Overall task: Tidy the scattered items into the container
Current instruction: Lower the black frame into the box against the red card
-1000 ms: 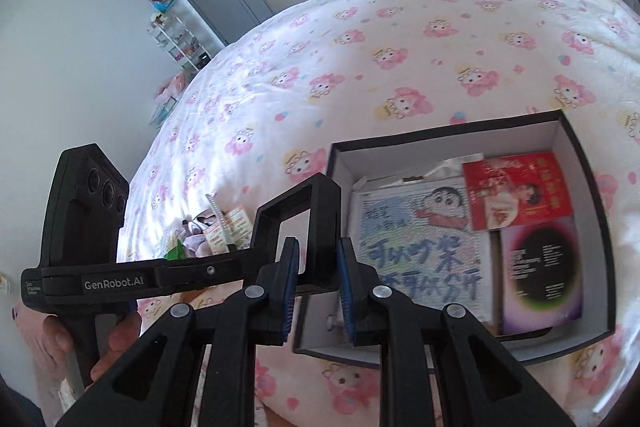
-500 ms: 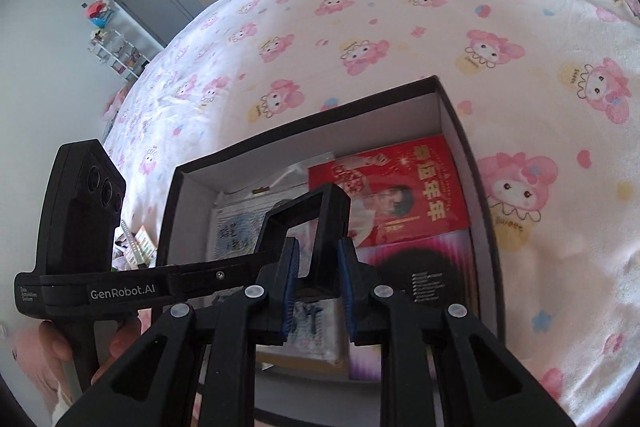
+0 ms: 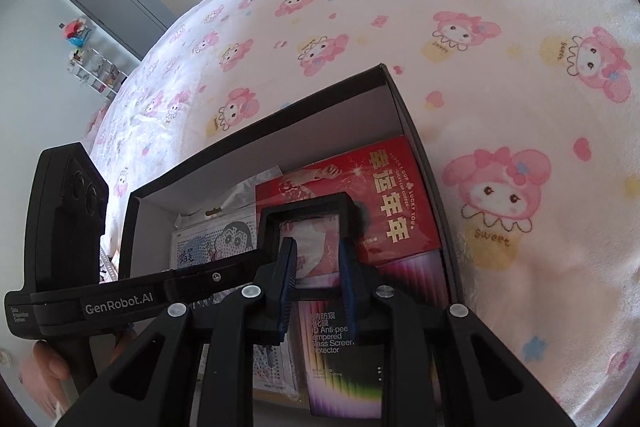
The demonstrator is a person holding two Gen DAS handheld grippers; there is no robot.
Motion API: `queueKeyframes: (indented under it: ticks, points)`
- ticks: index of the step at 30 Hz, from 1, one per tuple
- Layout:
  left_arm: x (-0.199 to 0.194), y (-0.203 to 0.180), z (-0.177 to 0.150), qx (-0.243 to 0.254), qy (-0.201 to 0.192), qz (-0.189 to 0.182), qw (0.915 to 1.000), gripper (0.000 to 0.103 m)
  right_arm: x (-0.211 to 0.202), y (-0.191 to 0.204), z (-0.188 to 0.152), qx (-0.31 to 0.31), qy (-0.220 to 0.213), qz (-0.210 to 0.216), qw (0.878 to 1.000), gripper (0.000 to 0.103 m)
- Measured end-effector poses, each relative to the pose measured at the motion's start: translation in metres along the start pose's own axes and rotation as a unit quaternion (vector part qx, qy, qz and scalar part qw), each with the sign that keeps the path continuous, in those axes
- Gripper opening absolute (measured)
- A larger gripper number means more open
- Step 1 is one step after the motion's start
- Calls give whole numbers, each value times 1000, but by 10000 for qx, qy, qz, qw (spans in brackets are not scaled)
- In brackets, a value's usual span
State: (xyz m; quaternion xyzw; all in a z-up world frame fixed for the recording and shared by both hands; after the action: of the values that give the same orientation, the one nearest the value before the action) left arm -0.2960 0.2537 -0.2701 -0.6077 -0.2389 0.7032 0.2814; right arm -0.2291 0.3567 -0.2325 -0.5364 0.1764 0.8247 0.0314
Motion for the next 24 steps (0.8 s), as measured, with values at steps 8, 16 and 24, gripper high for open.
queueKeyframes:
  ticks: [8, 16, 24]
  points:
    - [-14, 6, -26, 237, 141, 418, 9987, 18, -4, -6, -26, -95, 256, -367, 9990, 18]
    - [2, 7, -42, 296, 464, 512, 9972, 18, 8, -8, -49, -164, 732, -676, 9949, 18]
    - [11, -6, -27, 535, 369, 461, 9968, 18, 20, -7, -43, -164, 809, -548, 9951, 19]
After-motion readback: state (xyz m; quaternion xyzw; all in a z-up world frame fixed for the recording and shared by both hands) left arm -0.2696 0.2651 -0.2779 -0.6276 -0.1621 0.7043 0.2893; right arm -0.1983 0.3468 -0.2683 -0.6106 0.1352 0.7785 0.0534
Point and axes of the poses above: each gripper's, at about its wrist camera, not at the fingertips, and x roughly the way its jaws point, y to its left, z to its top, the point moved 10 cm from there along x, roughly the way its jaws point, and after that the axes turned 10 degrees about -z, right-handed, at the moved point
